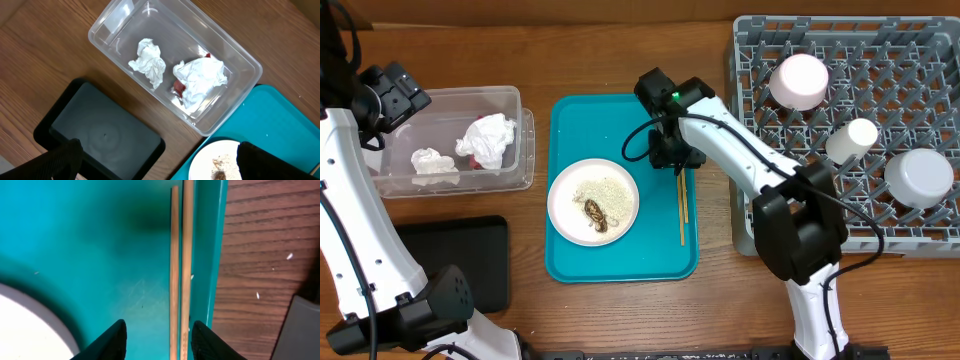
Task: Sort waste into correct bins and load items into the dishwasher
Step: 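Move the right gripper back left over the chopsticks on the teal tray, then grasp one wooden chopstick with the right gripper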
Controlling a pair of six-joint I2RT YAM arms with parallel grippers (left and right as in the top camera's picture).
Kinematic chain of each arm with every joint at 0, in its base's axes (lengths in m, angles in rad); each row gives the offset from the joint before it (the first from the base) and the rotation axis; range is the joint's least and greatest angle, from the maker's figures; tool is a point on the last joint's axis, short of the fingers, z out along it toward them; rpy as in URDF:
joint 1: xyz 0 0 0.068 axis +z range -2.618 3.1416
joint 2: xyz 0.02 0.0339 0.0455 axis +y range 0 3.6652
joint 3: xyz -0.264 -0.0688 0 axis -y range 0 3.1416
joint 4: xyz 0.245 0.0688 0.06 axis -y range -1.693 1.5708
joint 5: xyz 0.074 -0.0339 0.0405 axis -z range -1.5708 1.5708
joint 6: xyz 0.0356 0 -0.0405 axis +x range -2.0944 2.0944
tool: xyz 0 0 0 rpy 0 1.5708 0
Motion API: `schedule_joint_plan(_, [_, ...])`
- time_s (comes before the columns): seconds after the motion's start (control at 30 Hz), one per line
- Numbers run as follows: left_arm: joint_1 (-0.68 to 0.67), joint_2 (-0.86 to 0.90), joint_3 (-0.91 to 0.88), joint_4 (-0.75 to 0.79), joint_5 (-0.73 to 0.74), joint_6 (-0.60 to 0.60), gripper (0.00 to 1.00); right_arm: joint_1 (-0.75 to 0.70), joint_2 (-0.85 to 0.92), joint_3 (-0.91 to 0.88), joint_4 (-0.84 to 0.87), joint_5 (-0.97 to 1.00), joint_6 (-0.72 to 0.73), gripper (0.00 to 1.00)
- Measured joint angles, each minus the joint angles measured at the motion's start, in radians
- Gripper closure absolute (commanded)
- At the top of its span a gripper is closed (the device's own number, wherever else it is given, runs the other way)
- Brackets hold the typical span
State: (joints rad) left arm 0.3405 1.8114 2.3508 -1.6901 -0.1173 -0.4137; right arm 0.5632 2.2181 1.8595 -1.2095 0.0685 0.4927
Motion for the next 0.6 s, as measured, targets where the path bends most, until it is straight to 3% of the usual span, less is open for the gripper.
schedule_joint_plan(0.6, [0.0, 0.0, 0.0, 0.0, 0.0, 0.0, 0.0, 0.033, 0.071, 0.0, 0.032, 0.053, 0.001, 0.55])
